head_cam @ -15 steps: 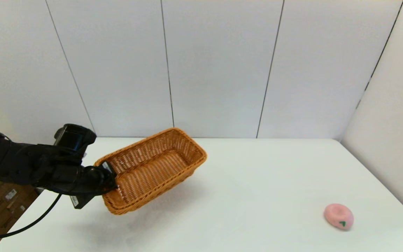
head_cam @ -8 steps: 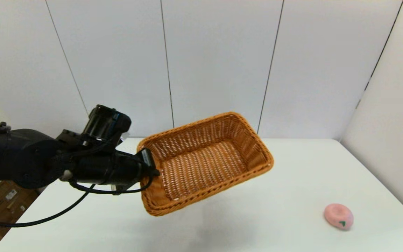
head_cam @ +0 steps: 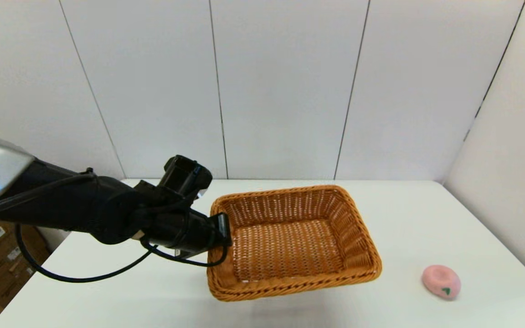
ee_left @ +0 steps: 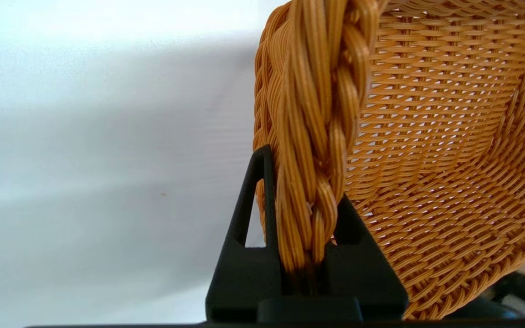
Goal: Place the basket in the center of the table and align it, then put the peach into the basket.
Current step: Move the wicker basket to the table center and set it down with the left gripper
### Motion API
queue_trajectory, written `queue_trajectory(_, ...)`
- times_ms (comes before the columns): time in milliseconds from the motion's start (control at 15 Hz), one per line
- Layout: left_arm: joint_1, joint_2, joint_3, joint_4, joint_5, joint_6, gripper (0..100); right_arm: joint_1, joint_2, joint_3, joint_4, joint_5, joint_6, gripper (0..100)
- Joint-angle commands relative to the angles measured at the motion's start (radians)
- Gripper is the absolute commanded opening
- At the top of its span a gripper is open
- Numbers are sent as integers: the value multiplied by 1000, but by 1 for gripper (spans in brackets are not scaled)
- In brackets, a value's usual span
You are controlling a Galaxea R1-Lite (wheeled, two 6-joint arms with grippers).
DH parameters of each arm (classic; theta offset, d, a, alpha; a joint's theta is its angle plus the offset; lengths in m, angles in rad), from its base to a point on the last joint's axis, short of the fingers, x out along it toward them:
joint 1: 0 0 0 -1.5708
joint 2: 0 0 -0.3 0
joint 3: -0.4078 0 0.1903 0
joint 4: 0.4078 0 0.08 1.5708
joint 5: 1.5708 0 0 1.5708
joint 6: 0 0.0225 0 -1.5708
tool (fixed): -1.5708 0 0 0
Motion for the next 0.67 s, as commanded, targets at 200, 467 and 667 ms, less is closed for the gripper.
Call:
queue_trajectory(200, 1, 91, -14, -1, -17, 25, 0, 0, 1, 0, 0, 0, 0, 100)
queue_trajectory(467, -1, 116, -24, -10, -28, 22, 0, 0, 0, 0, 0, 0, 0, 100)
queue_trajectory(667, -1, 129, -24, -12, -30, 27, 0, 0, 0, 0, 0, 0, 0, 100)
